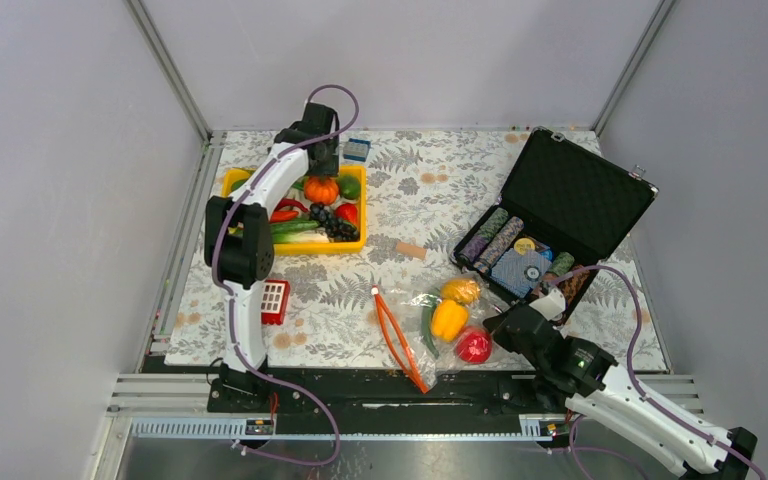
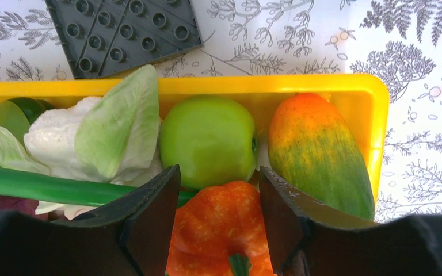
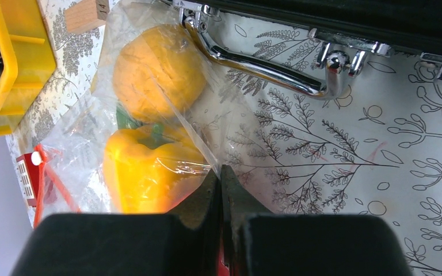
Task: Open the zip-top bag and remove the fake food
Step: Adjust the fake vegetable in the bin, then pick up the fake vegetable from the zipper food storage bag.
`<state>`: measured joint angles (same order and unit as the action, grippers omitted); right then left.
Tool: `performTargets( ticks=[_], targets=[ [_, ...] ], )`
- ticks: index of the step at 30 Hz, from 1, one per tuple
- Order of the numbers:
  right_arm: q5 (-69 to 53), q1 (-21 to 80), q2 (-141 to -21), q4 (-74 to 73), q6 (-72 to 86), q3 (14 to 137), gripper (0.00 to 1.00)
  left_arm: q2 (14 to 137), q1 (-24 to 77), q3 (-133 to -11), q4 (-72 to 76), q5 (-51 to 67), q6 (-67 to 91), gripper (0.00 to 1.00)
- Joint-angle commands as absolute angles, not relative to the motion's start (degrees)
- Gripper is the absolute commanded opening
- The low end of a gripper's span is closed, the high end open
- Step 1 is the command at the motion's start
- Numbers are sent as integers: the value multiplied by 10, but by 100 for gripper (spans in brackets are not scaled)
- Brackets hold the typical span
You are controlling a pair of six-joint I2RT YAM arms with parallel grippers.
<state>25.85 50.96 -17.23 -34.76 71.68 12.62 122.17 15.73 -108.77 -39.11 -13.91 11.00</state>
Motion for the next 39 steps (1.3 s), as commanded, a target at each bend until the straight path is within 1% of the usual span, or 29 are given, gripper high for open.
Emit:
performTargets(
  ticks=[1, 5, 11, 13, 19, 21, 24, 27, 30, 32, 34, 37, 39],
  targets=[
    [258, 512, -172, -343, 723, 121, 0, 1170, 158, -1065, -379, -129, 116, 53],
    [259, 511, -173, -342, 725, 121, 0, 1151, 163, -1036, -365, -105, 124, 53],
    [256, 512, -173, -343, 725, 121, 0, 1139, 167, -1020, -355, -106, 136, 53],
    [254, 512, -172, -343, 725, 121, 0, 1136, 167, -1026, -356, -115, 140, 57],
    [254, 511, -169, -343, 722, 123, 0, 1123, 167, -1066, -369, -129, 147, 64],
    [256, 512, -169, -343, 721, 125, 0, 1115, 165, -1083, -379, -130, 149, 69],
    [256, 512, -171, -343, 721, 126, 0, 1095, 160, -1095, -388, -125, 157, 73],
    [255, 511, -172, -343, 721, 127, 0, 1052, 149, -1074, -385, -110, 177, 84],
    [256, 512, -173, -342, 722, 127, 0, 991, 129, -1018, -351, -71, 198, 98],
    [254, 512, -173, -342, 722, 126, 0, 952, 108, -978, -326, -39, 221, 99],
    [255, 511, -174, -342, 721, 127, 0, 923, 77, -938, -303, 22, 258, 99],
    [257, 511, -173, -343, 721, 127, 0, 907, 23, -911, -310, 101, 318, 99],
    [258, 511, -173, -343, 718, 128, 0, 901, 1, -901, -323, 140, 322, 99]
  ],
)
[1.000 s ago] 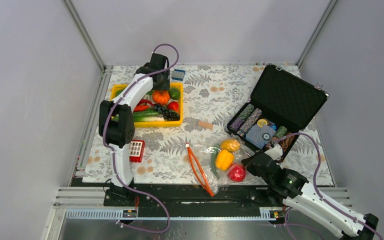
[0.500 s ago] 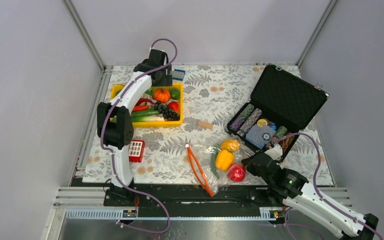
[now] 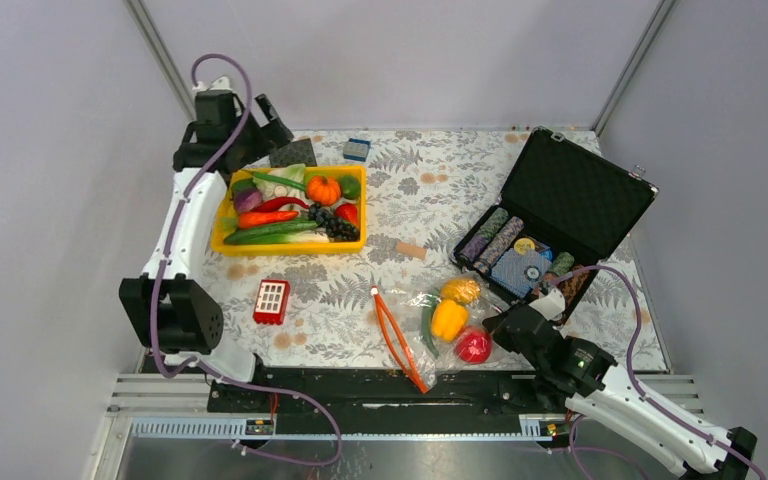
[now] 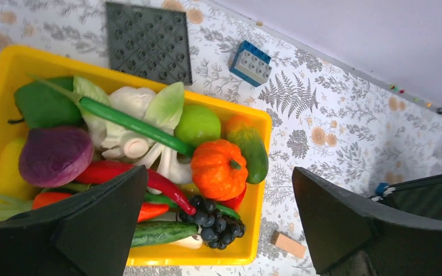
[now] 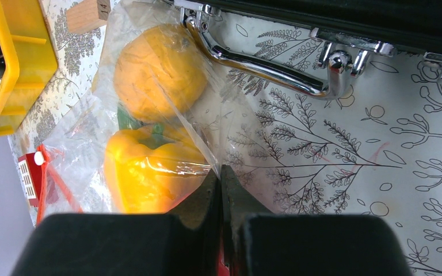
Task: Open the zip-top bag and remove the fake food
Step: Pick up the fake vegetable from the zipper food storage bag.
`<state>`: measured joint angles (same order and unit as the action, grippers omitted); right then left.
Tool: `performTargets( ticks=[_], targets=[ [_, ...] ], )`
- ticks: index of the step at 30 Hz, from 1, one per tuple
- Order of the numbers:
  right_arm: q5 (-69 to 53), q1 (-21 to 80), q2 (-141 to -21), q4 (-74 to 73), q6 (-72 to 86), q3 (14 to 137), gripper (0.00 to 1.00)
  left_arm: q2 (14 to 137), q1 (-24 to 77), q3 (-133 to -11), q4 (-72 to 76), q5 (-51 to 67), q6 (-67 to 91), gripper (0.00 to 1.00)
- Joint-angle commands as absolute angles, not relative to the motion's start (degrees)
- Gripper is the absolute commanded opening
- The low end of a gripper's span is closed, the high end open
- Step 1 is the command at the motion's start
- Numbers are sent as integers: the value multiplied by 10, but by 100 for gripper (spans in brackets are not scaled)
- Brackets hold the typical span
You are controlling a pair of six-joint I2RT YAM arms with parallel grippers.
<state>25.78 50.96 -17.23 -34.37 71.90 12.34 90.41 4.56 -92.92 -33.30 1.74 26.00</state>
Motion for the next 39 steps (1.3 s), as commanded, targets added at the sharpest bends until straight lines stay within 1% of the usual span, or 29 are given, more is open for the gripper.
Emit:
performTargets(
  ticks=[1, 6, 10, 13, 17, 19, 22, 29, 31, 33, 35, 39],
  targets=[
    [259, 511, -172, -343, 718, 129, 0, 893, -12, -891, -327, 147, 318, 99],
    [262, 512, -172, -343, 714, 133, 0, 824, -15, -837, -322, 143, 272, 99],
    [263, 511, -177, -343, 713, 135, 0, 777, -44, -769, -264, 203, 290, 99],
    [261, 512, -180, -342, 713, 136, 0, 770, -71, -736, -242, 226, 321, 99],
    [261, 512, -181, -342, 715, 137, 0, 792, -82, -750, -288, 230, 322, 99],
    [262, 512, -181, -343, 713, 137, 0, 790, -85, -740, -281, 235, 322, 99],
    [262, 511, -180, -343, 711, 137, 0, 761, -104, -690, -205, 282, 352, 99],
    [263, 512, -176, -343, 698, 139, 0, 693, -146, -591, -56, 327, 442, 99],
    [263, 511, -185, -342, 662, 156, 0, 697, -149, -597, -75, 332, 444, 99],
    [270, 512, -205, -348, 628, 189, 0, 712, -148, -622, -125, 337, 431, 99],
    [275, 512, -239, -341, 589, 219, 0, 718, -148, -635, -148, 362, 416, 98],
    [265, 511, -313, -290, 513, 279, 0, 669, -127, -633, -190, 366, 381, 96]
  ],
)
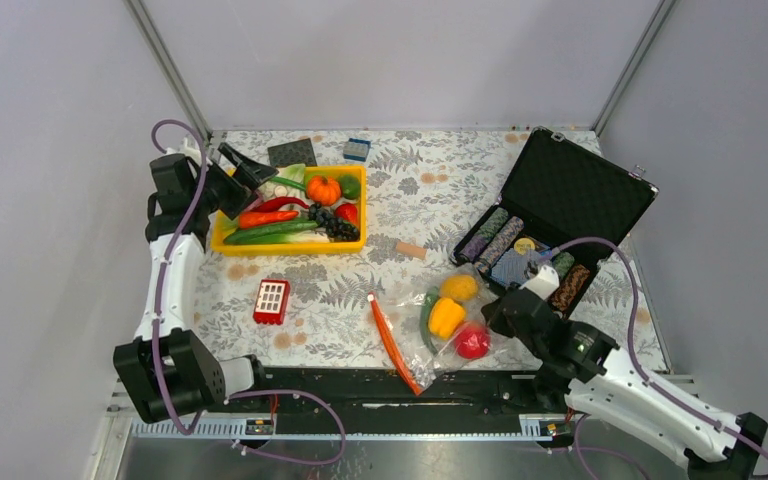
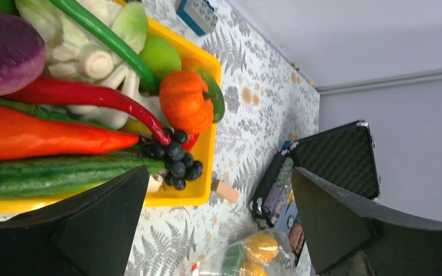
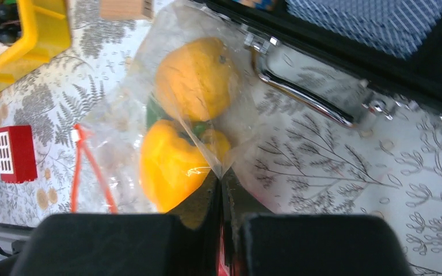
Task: Open the zip-top bag and remove the fake food
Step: Pick up the fake vegetable from the zipper food storage bag.
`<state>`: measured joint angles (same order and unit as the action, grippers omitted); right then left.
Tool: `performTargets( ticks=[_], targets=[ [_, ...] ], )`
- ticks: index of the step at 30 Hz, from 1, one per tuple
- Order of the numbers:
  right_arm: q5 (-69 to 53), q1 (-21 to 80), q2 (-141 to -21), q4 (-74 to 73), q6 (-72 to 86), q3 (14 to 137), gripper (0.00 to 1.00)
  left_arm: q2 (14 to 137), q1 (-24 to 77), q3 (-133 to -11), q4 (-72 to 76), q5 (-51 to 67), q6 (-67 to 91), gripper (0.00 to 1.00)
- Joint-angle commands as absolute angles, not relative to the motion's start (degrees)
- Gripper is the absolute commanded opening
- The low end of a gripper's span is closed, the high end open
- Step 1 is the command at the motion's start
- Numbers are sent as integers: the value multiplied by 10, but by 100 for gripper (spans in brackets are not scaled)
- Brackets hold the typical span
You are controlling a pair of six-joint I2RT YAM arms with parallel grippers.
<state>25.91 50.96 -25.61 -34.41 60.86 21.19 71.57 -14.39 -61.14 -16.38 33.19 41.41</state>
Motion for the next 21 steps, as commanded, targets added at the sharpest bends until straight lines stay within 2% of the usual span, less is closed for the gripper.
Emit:
performTargets(
  ticks=[1, 4, 9, 12, 18, 21],
  targets=[
    [263, 511, -332, -278, 501, 293, 0, 648, -115, -627, -201, 358, 376, 96],
    [263, 512, -371, -253, 486, 323, 0, 583, -56, -589, -235, 303, 373, 92],
    [280, 512, -384, -222, 482, 351, 0, 468, 72, -454, -243, 202, 419, 86],
    [284, 512, -395, -228, 472, 370, 0, 424, 117, -391, -245, 175, 452, 82],
    [301, 512, -366, -252, 518, 312, 0, 347, 167, -325, -283, 145, 506, 77],
    [310, 511, -332, -277, 569, 276, 0, 328, 198, -295, -287, 138, 535, 72]
  ],
)
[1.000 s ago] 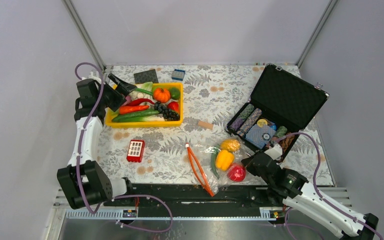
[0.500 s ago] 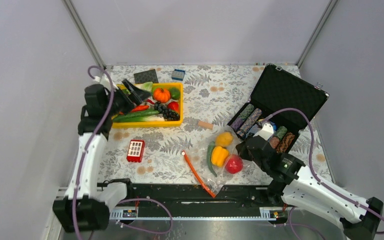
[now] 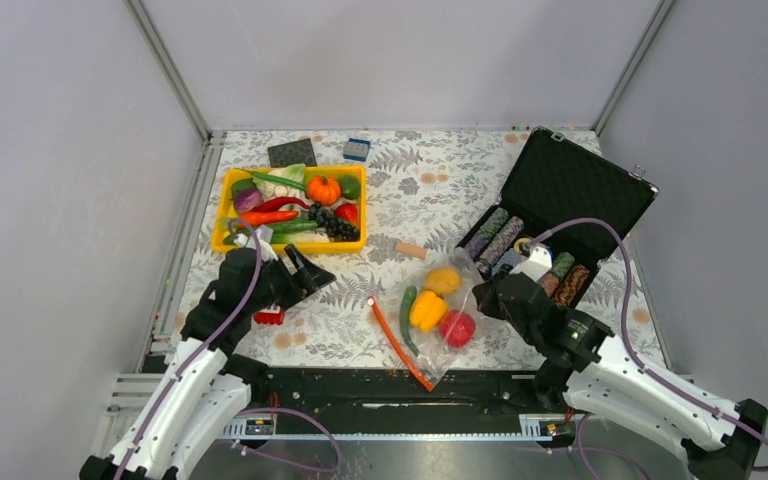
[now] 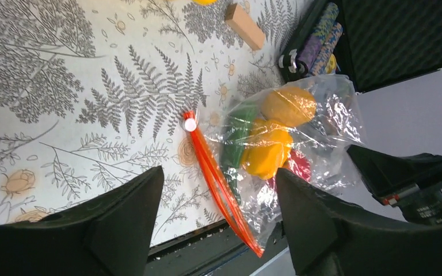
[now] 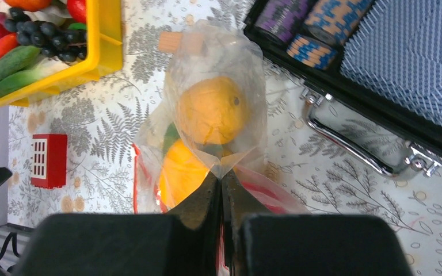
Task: Open the zip-top bag and remove the fake food
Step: Pick up the fake vegetable from the zipper food storage bag.
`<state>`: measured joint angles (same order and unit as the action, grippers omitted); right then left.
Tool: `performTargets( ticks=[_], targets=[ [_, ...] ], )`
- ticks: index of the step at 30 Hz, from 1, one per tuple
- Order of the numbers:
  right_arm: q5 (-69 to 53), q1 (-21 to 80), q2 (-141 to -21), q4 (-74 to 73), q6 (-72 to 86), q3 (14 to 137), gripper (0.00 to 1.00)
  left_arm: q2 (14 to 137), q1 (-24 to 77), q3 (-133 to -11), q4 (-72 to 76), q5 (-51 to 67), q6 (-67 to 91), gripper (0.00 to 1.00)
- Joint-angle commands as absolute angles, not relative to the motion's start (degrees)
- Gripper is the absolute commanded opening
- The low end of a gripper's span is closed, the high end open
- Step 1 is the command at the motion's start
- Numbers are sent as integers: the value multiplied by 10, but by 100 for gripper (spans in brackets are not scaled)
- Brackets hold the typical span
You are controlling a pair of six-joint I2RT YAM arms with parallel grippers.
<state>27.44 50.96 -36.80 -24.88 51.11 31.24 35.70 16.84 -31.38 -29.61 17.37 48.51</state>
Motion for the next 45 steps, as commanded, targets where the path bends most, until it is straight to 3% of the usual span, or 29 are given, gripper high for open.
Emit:
performTargets(
  ticks=[1, 14, 22, 29, 45],
  targets=[
    [312, 511, -321, -289, 582, 266, 0, 330, 217, -284, -287, 134, 545, 68],
    [284, 512, -239, -340, 662, 189, 0, 351, 440, -218, -274, 3, 685, 54],
    [276, 511, -251, -327, 661, 189, 0, 480, 578, -223, -179, -61, 742, 49],
    [271, 512, -250, -326, 663, 188, 0, 579, 615, -280, -152, -85, 728, 47],
    [264, 511, -230, -327, 676, 172, 0, 678, 639, -313, -77, -71, 722, 47]
  ],
)
